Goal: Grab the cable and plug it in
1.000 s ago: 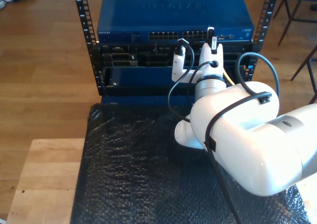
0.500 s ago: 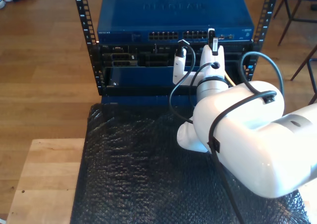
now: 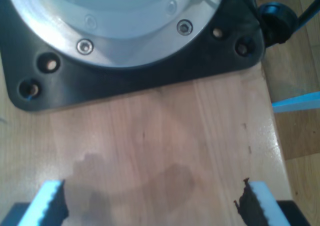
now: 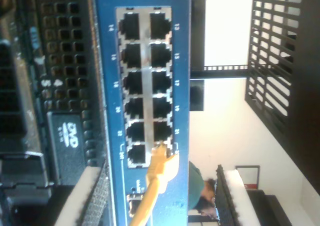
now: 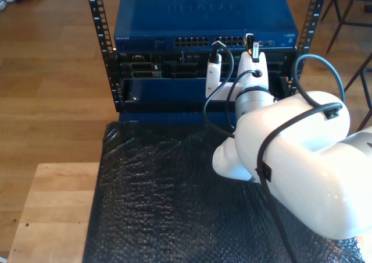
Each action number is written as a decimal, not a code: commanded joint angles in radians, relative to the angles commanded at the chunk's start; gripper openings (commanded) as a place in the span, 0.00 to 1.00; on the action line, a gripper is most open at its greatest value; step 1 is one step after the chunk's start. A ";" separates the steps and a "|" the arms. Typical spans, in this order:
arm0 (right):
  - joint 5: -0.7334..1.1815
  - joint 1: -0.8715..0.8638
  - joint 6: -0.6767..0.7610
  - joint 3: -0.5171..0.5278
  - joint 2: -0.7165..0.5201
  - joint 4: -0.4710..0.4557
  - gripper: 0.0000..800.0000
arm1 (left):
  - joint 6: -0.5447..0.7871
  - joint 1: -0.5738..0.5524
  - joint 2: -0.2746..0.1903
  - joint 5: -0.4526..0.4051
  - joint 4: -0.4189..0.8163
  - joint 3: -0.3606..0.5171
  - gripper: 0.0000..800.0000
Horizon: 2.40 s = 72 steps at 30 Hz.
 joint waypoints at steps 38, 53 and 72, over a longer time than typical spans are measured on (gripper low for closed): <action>-0.012 -0.005 -0.002 -0.051 0.046 0.000 0.37 | 0.000 0.000 0.000 0.000 0.000 0.000 1.00; -0.021 -0.005 -0.003 -0.064 0.058 -0.002 0.21 | 0.000 0.000 0.000 0.000 0.000 0.000 1.00; -0.021 -0.029 -0.003 -0.097 0.080 -0.002 0.02 | 0.000 0.000 -0.002 0.000 0.000 0.000 1.00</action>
